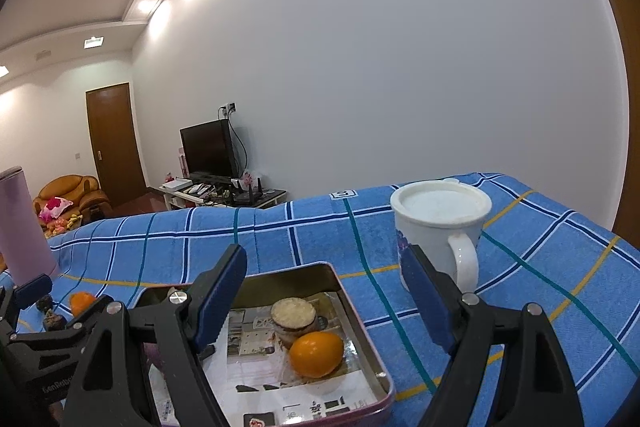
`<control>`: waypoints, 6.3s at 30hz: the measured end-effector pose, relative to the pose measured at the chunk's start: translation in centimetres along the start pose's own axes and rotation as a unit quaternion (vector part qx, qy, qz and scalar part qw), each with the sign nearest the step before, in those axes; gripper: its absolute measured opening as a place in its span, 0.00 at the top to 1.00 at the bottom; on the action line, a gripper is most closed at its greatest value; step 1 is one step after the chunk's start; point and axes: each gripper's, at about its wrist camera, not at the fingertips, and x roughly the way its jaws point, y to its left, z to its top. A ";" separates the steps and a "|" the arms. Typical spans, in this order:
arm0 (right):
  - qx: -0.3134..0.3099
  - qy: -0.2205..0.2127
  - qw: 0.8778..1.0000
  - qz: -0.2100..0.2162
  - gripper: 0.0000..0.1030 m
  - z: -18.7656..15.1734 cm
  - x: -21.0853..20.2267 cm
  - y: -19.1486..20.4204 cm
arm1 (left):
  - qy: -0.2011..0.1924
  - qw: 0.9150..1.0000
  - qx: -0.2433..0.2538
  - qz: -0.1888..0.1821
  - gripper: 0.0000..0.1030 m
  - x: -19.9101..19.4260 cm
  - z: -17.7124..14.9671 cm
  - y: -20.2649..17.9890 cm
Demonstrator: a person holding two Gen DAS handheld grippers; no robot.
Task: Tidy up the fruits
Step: 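Withdraw both open tools from the tin box back over the table, then grasp a small brown potato with the right tool while the left tool grasps a dark brown fruit, then carry the potato and dark brown fruit over the tin box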
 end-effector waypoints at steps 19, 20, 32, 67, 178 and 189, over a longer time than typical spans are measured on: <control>-0.021 0.032 0.999 0.009 0.22 -1.1 -0.5 4.7 | 0.025 1.000 0.004 0.015 0.00 -0.4 -0.8 4.6; -0.021 0.035 0.999 0.010 0.22 -1.2 -0.5 5.0 | 0.026 1.000 0.003 0.017 0.00 -0.4 -0.9 4.9; -0.045 0.053 0.998 0.009 0.22 -2.1 -0.5 10.2 | 0.022 0.999 0.011 0.030 0.00 -0.6 -1.5 8.4; -0.080 0.101 0.991 0.036 0.22 -3.9 0.9 21.8 | 0.059 0.986 -0.085 0.130 0.00 1.7 -2.1 23.3; -0.095 0.088 0.988 0.083 0.69 -1.8 -0.6 12.9 | 0.060 0.997 -0.017 -0.049 0.55 -0.7 -0.1 5.6; -0.082 0.086 0.991 0.060 0.69 -1.1 -0.2 8.8 | 0.052 0.997 0.000 -0.061 0.55 -0.7 0.4 1.5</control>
